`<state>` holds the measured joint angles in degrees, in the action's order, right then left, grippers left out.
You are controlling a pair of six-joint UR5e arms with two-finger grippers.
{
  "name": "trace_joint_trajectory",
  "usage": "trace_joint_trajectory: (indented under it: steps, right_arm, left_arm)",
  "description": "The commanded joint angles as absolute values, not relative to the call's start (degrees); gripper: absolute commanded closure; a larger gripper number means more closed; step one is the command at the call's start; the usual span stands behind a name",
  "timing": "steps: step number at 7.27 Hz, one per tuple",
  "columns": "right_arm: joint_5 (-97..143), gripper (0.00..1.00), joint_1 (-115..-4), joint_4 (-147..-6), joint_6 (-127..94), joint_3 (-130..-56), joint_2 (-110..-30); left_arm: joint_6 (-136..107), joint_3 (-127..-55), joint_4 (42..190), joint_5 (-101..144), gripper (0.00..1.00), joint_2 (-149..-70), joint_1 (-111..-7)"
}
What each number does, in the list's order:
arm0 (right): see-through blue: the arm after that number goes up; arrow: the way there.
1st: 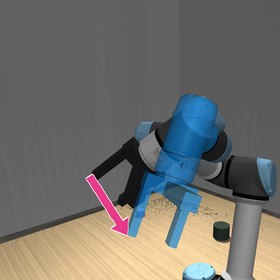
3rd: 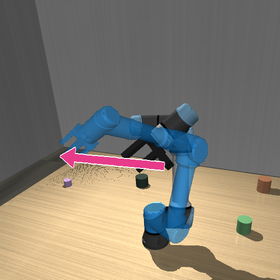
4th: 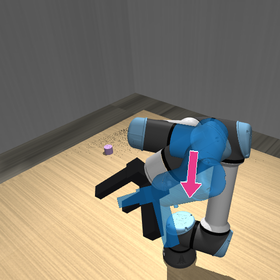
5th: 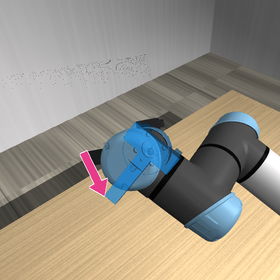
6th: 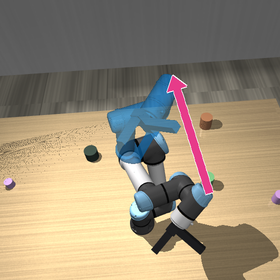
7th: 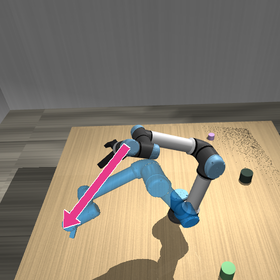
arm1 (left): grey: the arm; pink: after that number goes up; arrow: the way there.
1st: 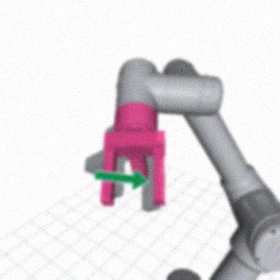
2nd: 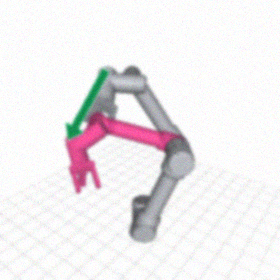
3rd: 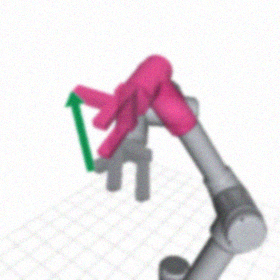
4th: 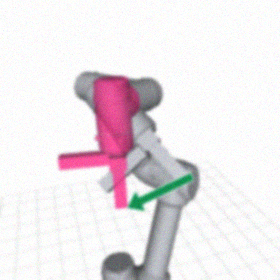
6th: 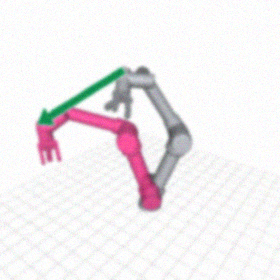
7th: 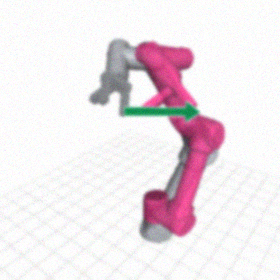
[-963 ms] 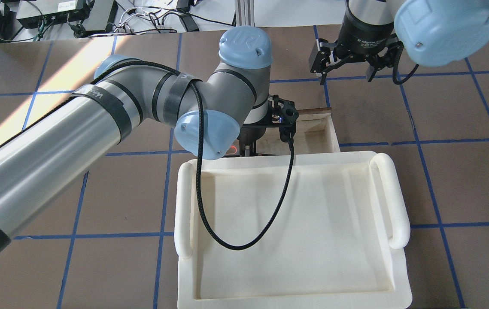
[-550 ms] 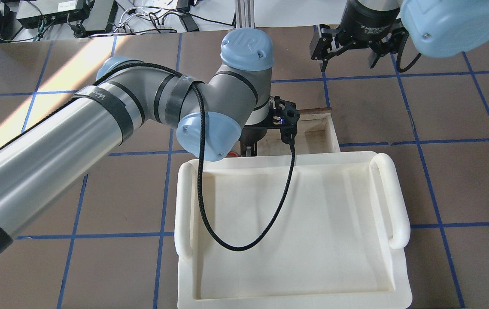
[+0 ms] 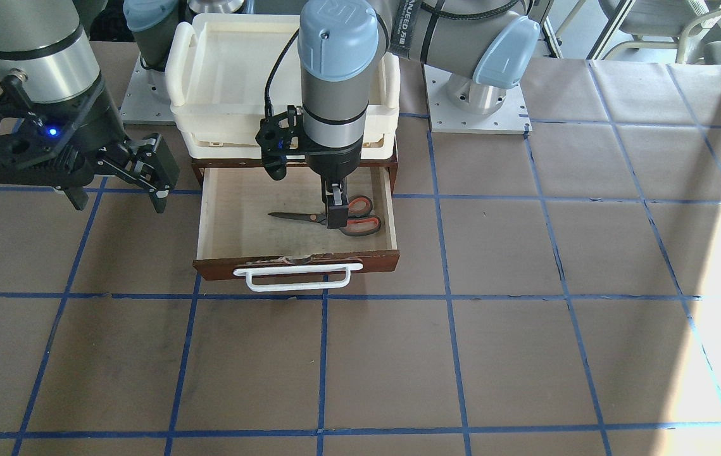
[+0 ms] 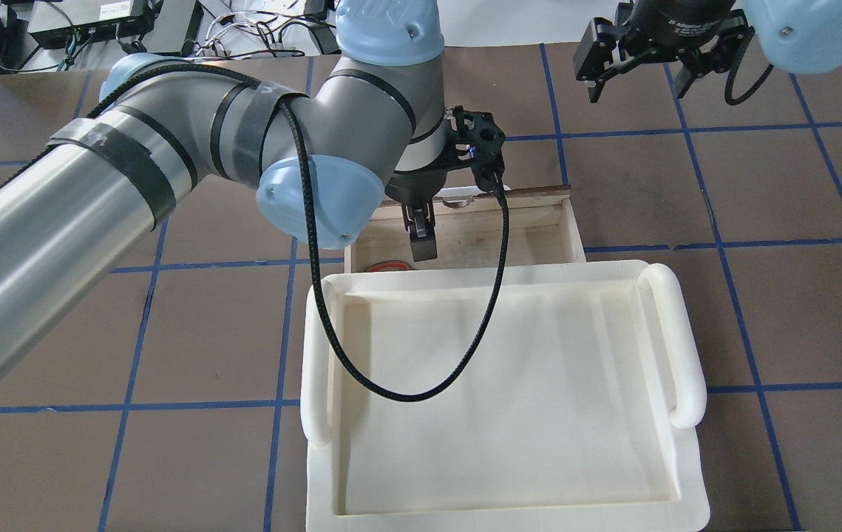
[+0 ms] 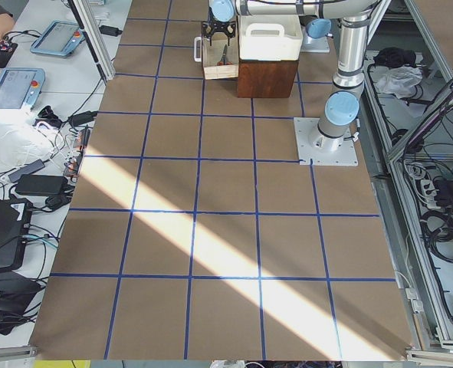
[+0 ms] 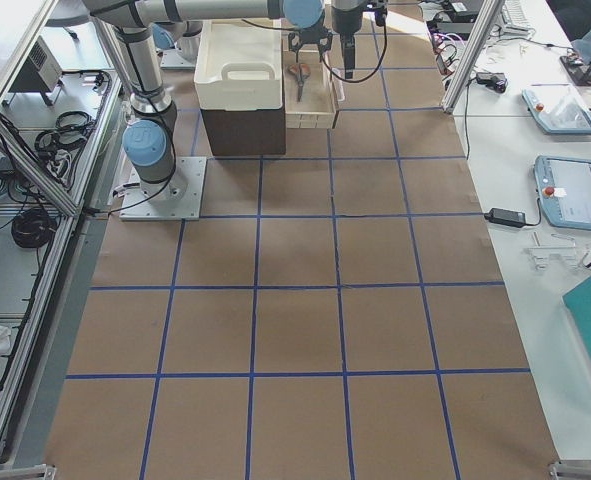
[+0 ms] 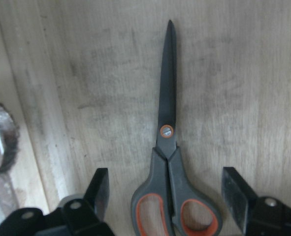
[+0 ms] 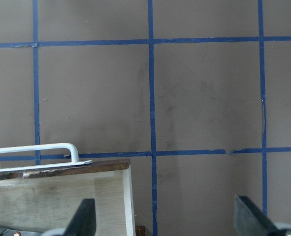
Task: Place scissors in drawer with both arms
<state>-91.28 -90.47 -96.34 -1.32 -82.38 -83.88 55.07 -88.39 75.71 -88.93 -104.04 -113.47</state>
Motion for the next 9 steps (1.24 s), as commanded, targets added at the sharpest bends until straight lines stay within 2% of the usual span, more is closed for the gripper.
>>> trace_joint_trajectory:
  steps: [1, 2, 3, 4, 5, 9]
  right_arm:
    - [-90.8, 0.0, -90.1, -91.4, -0.7, -82.2, -85.0]
    - [-91.1, 0.0, -90.2, -89.7, -0.6, -82.2, -85.1]
    - [-91.3, 0.0, -90.2, -89.3, -0.4, -82.2, -85.1]
    - [-91.3, 0.0, -90.2, -89.6, -0.4, -82.4, -85.1]
    - [-91.3, 0.0, -90.3, -89.8, -0.4, -82.4, -85.1]
    - [-90.7, 0.0, -90.4, -90.0, -1.0, -82.6, -85.0]
  left_arm:
    - [36.4, -87.5, 76.2, -88.9, 0.16, -100.6, -111.8]
    - [27.9, -87.3, 76.5, -88.9, 0.15, -99.1, -108.7]
    - [18.3, -87.3, 77.7, -88.9, 0.03, -97.5, -106.1]
    - [11.8, -87.3, 78.5, -88.9, 0.0, -96.1, -103.6]
    - [5.1, -87.3, 79.0, -89.1, 0.0, -94.9, -100.8]
    - [3.9, -88.2, 83.5, -89.2, 0.0, -92.5, -87.3]
